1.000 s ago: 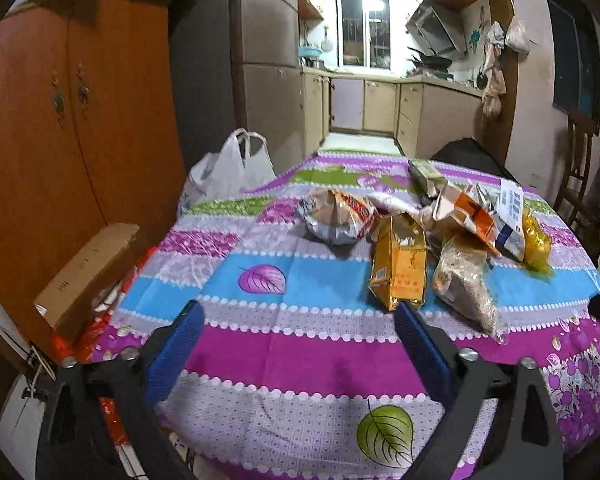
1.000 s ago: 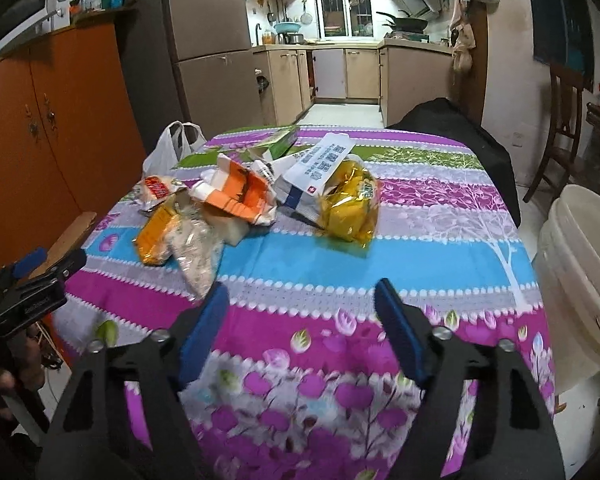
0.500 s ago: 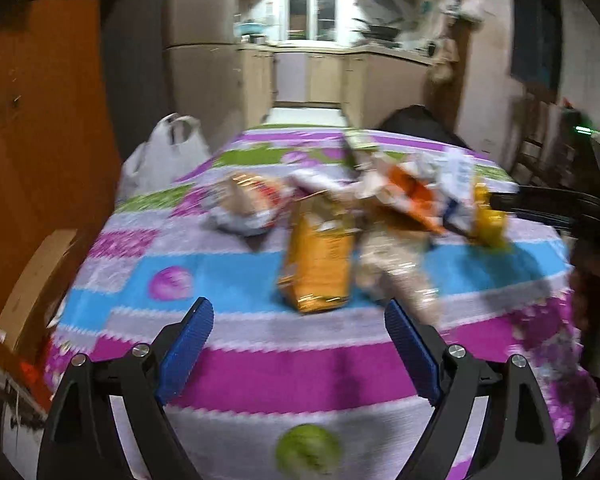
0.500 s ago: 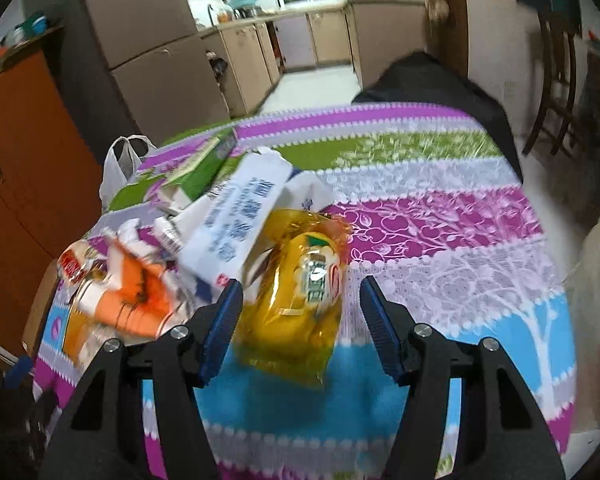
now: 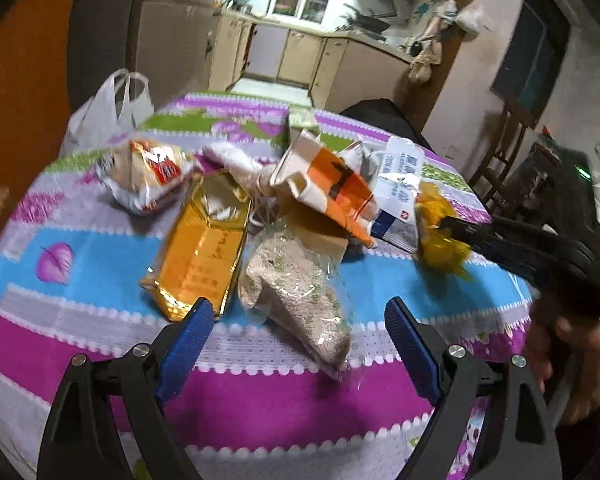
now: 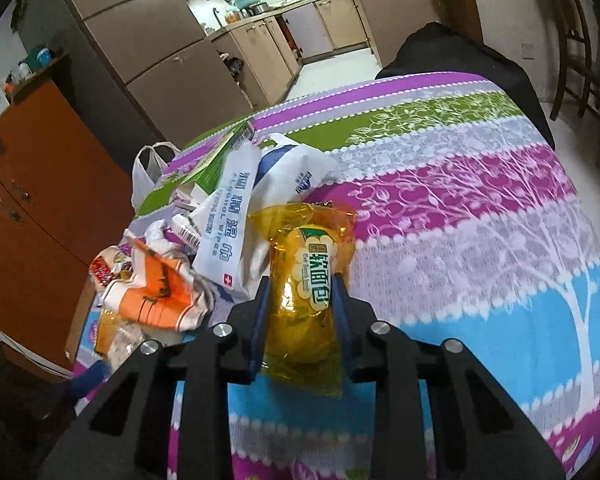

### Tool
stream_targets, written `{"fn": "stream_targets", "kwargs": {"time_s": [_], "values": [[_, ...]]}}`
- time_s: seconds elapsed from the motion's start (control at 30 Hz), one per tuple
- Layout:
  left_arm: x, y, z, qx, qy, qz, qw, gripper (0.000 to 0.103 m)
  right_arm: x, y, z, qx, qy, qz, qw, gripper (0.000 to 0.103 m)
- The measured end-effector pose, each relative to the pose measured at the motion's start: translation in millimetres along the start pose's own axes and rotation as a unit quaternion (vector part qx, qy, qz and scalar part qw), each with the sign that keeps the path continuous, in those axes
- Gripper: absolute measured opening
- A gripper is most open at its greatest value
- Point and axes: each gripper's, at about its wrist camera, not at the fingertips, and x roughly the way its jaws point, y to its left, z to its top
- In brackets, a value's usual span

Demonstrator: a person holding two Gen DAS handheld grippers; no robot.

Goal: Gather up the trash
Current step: 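Grasp the yellow candy bag with the right gripper while the left gripper grasps the clear grain bag, then carry the yellow bag and the grain bag over the white bucket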

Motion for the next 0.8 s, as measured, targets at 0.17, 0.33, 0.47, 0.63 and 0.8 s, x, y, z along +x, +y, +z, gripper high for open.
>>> {"fn": "stream_targets", "kwargs": {"time_s": [0.17,0.33,0.47,0.63,0.8], "values": [[13,-8,2,-0.01,0.002,0.005,0.9999,0.074,-19,0,-15,0.001,-0.008,0.011,1.0,0.028],[21,-16,4,-0.014,-0.008,0.034,0.9993,0.064,-39,8,-27,-0.014,-0.02,0.005,1.0,0.028],[30,-17,4,-0.015,-0.018,0.052,0.9984,0.054,-55,12,-35,-0.017,-0.033,0.017,0.999,0.027],[16,-8,-2,-0.012,-0.009,0.027,0.9995,0.046,-72,17,-43,-0.02,-0.046,0.023,0.998,0.027],[-10,8,-19,-0.005,-0.009,0.018,0.9998,0.046,-83,21,-48,-0.023,-0.055,0.03,0.998,0.027]]}}
